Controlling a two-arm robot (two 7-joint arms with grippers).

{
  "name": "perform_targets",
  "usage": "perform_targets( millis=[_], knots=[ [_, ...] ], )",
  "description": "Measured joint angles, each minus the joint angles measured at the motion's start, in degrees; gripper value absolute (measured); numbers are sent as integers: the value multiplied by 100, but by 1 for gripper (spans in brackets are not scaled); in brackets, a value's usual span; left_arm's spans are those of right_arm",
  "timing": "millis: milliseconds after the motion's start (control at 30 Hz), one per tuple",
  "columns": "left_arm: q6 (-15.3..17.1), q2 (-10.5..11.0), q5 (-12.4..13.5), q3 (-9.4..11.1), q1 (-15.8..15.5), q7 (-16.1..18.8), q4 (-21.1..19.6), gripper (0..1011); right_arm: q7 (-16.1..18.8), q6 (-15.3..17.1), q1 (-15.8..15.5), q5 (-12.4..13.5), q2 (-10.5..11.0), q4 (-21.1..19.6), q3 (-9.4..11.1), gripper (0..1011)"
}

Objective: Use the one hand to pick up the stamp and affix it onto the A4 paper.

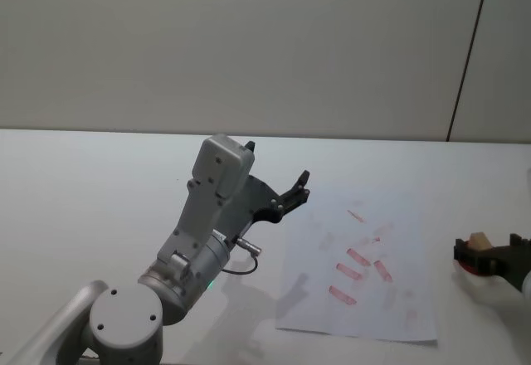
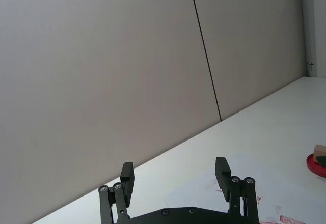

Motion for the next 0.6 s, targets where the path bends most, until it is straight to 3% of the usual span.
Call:
perform_targets(
  millis=[600],
  knots=[
    [0, 0, 0, 0, 0, 0, 0, 1002, -39, -85, 159, -114, -135, 340, -41, 1001]
  ],
)
